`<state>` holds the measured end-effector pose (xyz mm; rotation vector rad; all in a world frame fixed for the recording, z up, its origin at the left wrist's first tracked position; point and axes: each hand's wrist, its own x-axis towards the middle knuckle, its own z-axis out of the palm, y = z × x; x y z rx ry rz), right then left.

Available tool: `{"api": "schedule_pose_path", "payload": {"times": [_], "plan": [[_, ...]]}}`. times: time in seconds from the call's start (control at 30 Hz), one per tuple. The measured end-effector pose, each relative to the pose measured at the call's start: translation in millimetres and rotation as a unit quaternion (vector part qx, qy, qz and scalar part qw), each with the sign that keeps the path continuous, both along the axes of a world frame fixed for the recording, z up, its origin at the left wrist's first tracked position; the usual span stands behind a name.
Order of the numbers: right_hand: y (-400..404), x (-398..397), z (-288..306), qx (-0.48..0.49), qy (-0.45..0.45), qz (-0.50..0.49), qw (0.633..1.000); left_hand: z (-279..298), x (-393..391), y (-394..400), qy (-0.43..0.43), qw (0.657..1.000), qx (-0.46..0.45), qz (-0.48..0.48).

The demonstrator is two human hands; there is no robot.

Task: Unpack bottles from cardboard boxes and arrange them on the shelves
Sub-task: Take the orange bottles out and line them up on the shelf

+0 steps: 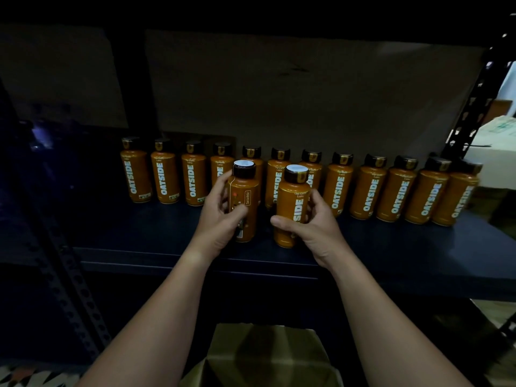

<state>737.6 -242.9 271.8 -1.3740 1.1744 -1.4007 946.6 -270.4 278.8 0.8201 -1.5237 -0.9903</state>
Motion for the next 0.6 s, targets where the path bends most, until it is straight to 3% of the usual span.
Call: {"api": "schedule_pose_path", "payload": {"times": [0.33, 0.6], "plan": [[-3.4, -1.9, -3.3, 0.023, -0.013, 0.022, 0.999, 2.0, -5.9, 2.0, -0.025, 0.998, -0.026, 0.043], [-2.0, -1.2, -2.5, 0.02, -0.016, 0.021, 0.999, 0.1, -3.3, -4.3, -0.033, 0.999, 0.016, 0.004]]}}
